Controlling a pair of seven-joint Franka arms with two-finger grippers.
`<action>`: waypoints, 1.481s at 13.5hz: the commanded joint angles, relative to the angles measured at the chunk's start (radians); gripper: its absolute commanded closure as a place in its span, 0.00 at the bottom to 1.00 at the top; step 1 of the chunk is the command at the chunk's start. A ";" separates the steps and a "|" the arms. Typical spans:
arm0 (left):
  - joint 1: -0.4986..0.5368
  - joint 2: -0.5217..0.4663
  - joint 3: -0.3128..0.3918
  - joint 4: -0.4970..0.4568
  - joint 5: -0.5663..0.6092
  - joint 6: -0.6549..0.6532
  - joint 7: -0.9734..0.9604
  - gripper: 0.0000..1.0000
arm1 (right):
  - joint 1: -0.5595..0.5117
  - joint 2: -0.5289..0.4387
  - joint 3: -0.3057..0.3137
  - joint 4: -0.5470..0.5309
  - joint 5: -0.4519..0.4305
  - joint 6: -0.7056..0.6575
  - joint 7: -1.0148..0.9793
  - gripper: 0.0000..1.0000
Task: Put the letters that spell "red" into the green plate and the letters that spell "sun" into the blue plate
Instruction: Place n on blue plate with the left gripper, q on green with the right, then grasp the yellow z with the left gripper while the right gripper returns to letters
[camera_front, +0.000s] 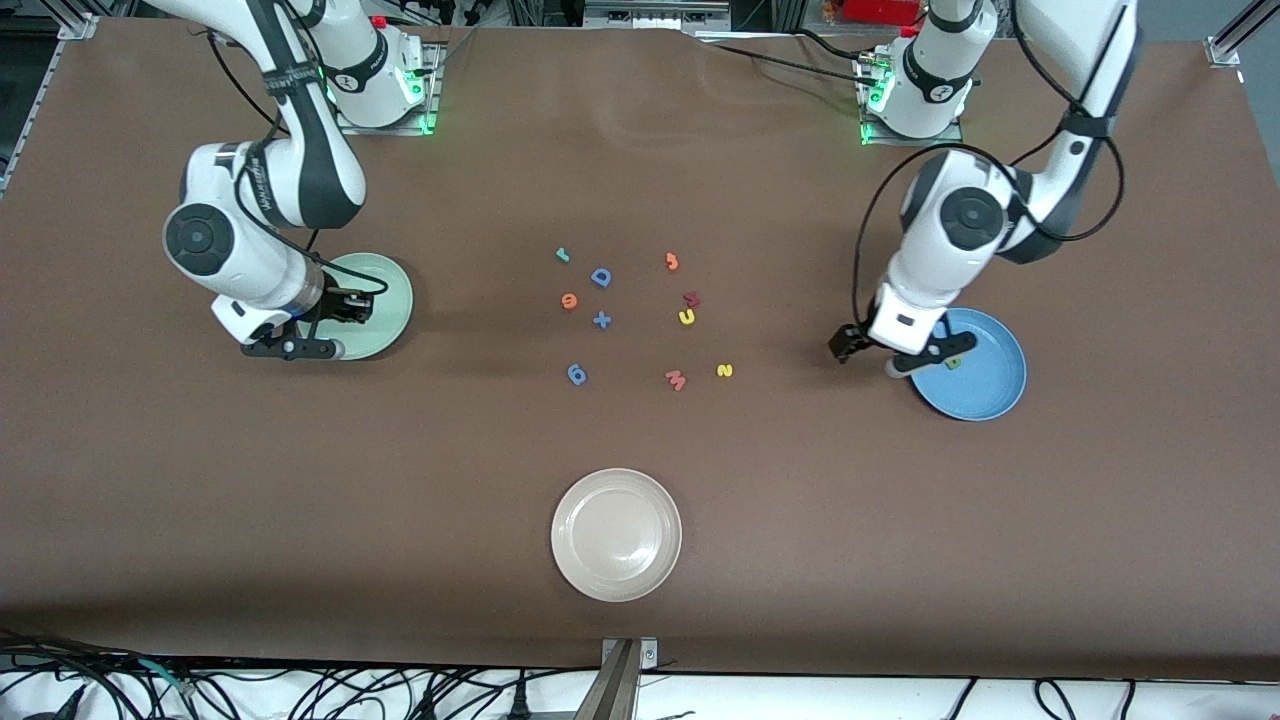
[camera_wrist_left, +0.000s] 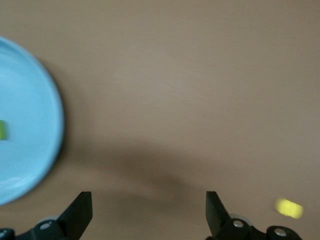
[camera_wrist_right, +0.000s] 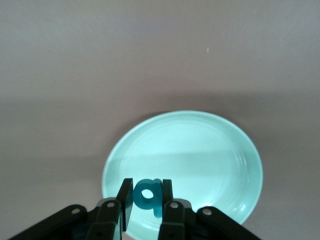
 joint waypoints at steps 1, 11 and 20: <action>-0.101 0.110 0.012 0.135 0.015 -0.019 -0.014 0.00 | 0.003 0.029 0.003 -0.061 0.009 0.082 -0.015 1.00; -0.230 0.379 0.015 0.381 0.202 -0.037 -0.011 0.00 | 0.007 0.062 0.049 -0.129 0.103 0.147 -0.014 0.88; -0.275 0.394 0.015 0.379 0.207 -0.050 -0.065 0.33 | 0.019 -0.059 0.115 -0.094 0.103 0.058 0.156 0.25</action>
